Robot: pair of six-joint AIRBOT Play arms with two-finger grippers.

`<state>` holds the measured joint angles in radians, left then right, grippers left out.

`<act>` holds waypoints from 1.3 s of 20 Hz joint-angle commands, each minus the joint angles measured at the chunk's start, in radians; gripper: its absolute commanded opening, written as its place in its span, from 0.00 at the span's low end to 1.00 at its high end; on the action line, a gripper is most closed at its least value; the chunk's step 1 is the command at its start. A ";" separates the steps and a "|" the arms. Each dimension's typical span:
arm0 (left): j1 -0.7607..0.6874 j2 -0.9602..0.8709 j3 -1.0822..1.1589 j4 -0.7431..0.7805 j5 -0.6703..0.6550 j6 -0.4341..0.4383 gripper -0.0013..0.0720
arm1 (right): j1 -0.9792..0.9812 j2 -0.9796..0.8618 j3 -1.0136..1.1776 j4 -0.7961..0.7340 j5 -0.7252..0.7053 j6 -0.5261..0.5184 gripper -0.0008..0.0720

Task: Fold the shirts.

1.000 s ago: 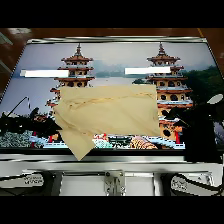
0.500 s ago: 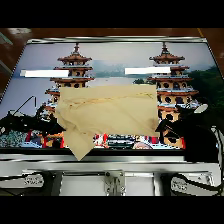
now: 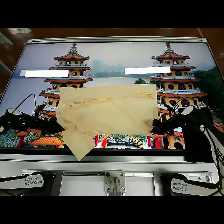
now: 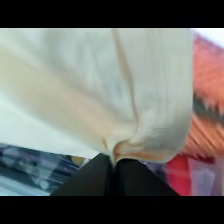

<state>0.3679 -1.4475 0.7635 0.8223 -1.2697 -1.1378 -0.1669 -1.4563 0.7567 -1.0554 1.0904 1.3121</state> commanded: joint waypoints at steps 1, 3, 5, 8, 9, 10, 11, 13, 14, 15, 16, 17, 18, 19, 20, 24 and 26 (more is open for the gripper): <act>0.000 0.038 0.063 -0.001 -0.007 0.001 0.07 | 0.013 0.005 0.032 -0.007 -0.050 -0.008 0.09; -0.001 0.089 0.138 -0.001 -0.007 0.001 0.07 | 0.013 0.059 0.082 0.002 -0.016 -0.064 0.09; -0.001 0.174 0.254 -0.001 -0.006 0.001 0.07 | 0.013 0.160 0.169 0.000 0.024 -0.120 0.09; -0.001 0.348 0.518 -0.025 0.029 0.000 0.07 | 0.013 0.367 0.386 -0.001 0.025 -0.166 0.09; -0.001 0.415 0.627 -0.061 0.072 -0.001 0.07 | 0.013 0.444 0.483 -0.001 0.002 -0.166 0.09; -0.001 0.477 0.728 -0.096 0.133 0.000 0.07 | 0.013 0.519 0.583 -0.001 -0.039 -0.166 0.09; -0.001 0.536 0.825 -0.124 0.206 -0.001 0.07 | 0.013 0.582 0.674 -0.001 -0.084 -0.164 0.09; -0.001 0.651 0.998 -0.135 0.372 -0.027 0.07 | 0.013 0.687 0.846 -0.026 -0.173 -0.125 0.09; -0.001 0.696 1.055 -0.134 0.431 -0.041 0.07 | 0.013 0.723 0.916 -0.045 -0.196 -0.095 0.09; -0.001 0.741 1.100 -0.134 0.471 -0.042 0.07 | 0.013 0.756 0.980 -0.072 -0.204 -0.068 0.09; -0.001 0.779 1.130 -0.132 0.477 -0.046 0.07 | 0.013 0.780 1.023 -0.091 -0.200 -0.051 0.09; -0.001 0.813 1.143 -0.109 0.469 -0.076 0.07 | 0.013 0.806 1.051 -0.108 -0.200 -0.025 0.09; -0.001 0.844 1.144 -0.064 0.451 -0.130 0.07 | 0.013 0.827 1.069 -0.126 -0.187 0.000 0.09; -0.001 0.871 1.144 0.008 0.410 -0.195 0.07 | 0.013 0.841 1.081 -0.145 -0.155 0.016 0.09; -0.001 0.891 1.144 0.091 0.357 -0.245 0.07 | 0.013 0.854 1.086 -0.174 -0.109 0.026 0.09; -0.001 0.910 1.144 0.269 0.115 -0.296 0.07 | 0.013 0.852 1.086 -0.309 0.140 0.068 0.09; -0.001 0.894 1.138 0.271 0.028 -0.296 0.07 | 0.013 0.816 1.086 -0.336 0.249 0.069 0.09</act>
<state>0.3668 -0.5583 1.8988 1.0153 -1.0943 -1.3998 -0.1543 -0.6216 1.8317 -1.3125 1.1645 1.3521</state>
